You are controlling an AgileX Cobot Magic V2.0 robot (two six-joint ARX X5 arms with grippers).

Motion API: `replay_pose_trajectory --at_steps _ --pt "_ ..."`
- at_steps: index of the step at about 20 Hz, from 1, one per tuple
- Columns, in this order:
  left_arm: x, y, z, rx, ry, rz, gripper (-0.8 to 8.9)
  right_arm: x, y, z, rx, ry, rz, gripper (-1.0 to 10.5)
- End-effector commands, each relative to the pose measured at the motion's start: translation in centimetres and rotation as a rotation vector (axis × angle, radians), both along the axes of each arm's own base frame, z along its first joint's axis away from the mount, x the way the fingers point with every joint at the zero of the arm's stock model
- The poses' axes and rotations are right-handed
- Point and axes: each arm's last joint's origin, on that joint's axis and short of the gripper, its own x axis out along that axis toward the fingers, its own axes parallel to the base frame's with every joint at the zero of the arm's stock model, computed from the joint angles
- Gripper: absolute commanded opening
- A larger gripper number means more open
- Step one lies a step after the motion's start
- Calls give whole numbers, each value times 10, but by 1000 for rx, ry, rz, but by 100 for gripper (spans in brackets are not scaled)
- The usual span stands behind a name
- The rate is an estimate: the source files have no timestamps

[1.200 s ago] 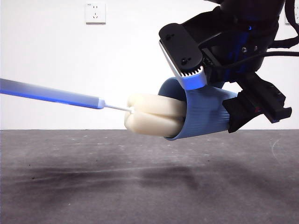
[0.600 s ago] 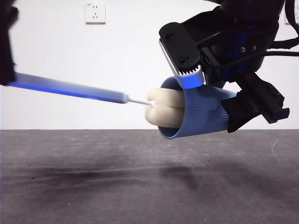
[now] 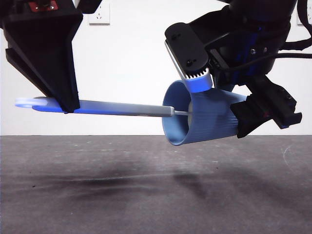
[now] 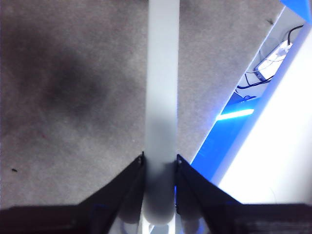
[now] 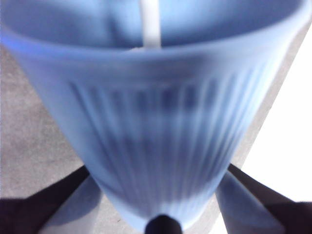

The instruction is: Pick up the cup brush,pick up the cup,insert the brush into the cup,clean the cup,put the cup brush back,put the cup back to the fixed position on the table

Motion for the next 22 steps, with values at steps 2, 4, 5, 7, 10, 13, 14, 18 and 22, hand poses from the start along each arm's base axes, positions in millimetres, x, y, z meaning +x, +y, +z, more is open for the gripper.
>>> replay_pose_trajectory --at_steps 2,4,5,7,10,13,14,18,22 --pt "-1 1 -1 13 23 30 -7 -1 3 -1 27 5 -7 -17" --pt "-6 9 -2 114 25 26 -7 -2 1 -2 14 15 -13 -17" --pt "-8 13 -1 173 9 41 -7 -2 1 -2 18 16 -21 -17" --pt "-14 21 3 213 -8 55 -7 -2 1 -2 38 14 -39 -17" --pt "-25 36 18 182 -36 79 -7 -2 1 -2 70 14 -70 -17" --pt "-38 53 29 208 -55 122 -7 -2 1 -2 86 12 -84 -17" --pt "-43 60 32 223 -57 136 -7 -2 1 -2 92 12 -89 -17" --pt "-59 79 43 204 -76 181 -7 -2 0 -1 151 4 -140 -17" --pt "-60 84 53 75 -163 322 -7 -5 -3 9 390 -28 -309 -17"
